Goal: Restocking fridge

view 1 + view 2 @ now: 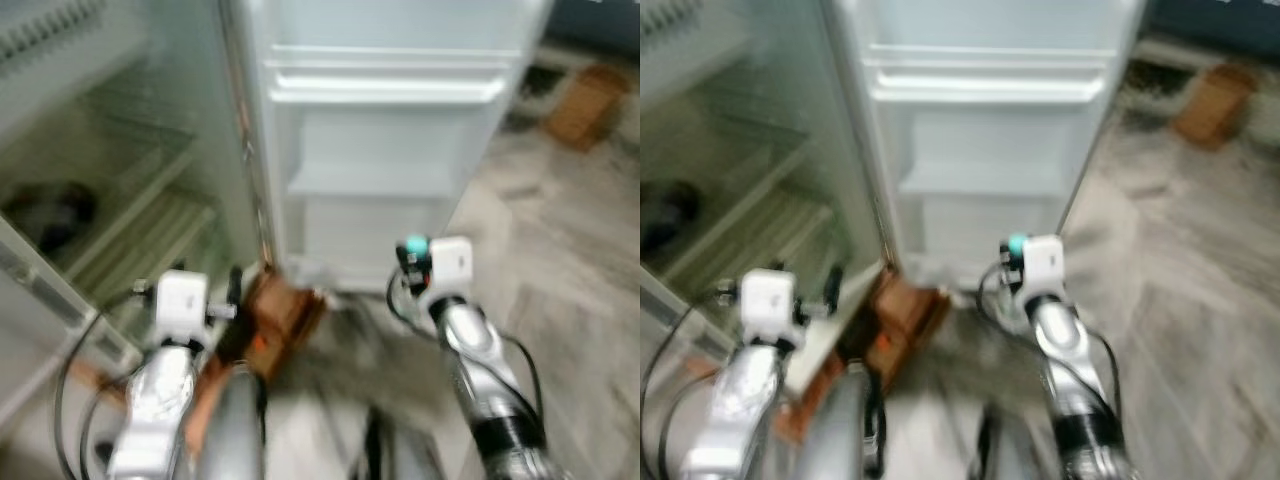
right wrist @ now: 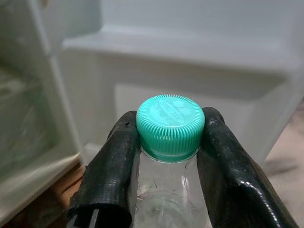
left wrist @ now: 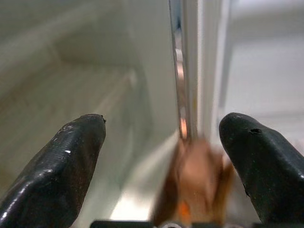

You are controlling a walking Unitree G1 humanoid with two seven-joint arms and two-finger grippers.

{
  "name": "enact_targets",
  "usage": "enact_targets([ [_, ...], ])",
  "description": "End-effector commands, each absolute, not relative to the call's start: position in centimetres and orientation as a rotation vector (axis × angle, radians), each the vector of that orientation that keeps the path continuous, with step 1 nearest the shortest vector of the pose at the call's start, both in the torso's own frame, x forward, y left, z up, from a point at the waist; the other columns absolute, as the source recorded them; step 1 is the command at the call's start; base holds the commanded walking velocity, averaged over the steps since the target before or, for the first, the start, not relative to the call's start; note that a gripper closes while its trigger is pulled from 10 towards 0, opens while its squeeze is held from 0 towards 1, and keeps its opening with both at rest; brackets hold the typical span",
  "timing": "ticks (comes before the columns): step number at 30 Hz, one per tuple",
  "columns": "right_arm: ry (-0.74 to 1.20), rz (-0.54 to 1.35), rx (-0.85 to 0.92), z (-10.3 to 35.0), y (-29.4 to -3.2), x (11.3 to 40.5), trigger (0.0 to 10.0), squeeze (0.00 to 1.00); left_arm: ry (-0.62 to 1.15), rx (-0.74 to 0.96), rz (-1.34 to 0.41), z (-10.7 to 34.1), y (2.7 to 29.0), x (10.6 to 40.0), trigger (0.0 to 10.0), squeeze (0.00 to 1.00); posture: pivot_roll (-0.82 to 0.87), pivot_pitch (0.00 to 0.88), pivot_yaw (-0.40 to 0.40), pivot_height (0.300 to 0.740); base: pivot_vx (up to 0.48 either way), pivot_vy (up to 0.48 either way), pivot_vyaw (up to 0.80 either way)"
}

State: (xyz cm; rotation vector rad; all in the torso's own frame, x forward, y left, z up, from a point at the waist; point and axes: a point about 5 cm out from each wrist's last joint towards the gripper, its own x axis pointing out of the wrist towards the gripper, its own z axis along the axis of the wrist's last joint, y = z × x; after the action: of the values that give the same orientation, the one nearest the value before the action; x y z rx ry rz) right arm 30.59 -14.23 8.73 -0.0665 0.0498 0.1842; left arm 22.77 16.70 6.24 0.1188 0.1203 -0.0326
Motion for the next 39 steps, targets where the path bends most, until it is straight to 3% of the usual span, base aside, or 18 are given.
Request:
enact_targets([
  [1,0.03,0.187,-0.075,9.2,-14.2,30.8,10.0,0.0,0.078,0.134,-0.039,7.2,16.6,23.5,10.0,0.0,0.11,0.124,-0.016,0.64,0.0,0.0,0.0],
  [11,0.005,0.195,-0.103,9.6,-14.3,31.1,10.0,0.0,0.067,0.126,-0.056,7.3,16.4,23.6,10.0,0.0,0.1,0.121,-0.012,0.64,0.03,0.0,0.0],
  [39,-0.028,0.221,-0.116,10.1,-13.5,31.7,10.0,0.0,0.065,0.119,-0.06,7.3,16.1,24.1,10.0,0.0,0.1,0.128,-0.01,0.64,0.398,0.0,0.0],
])
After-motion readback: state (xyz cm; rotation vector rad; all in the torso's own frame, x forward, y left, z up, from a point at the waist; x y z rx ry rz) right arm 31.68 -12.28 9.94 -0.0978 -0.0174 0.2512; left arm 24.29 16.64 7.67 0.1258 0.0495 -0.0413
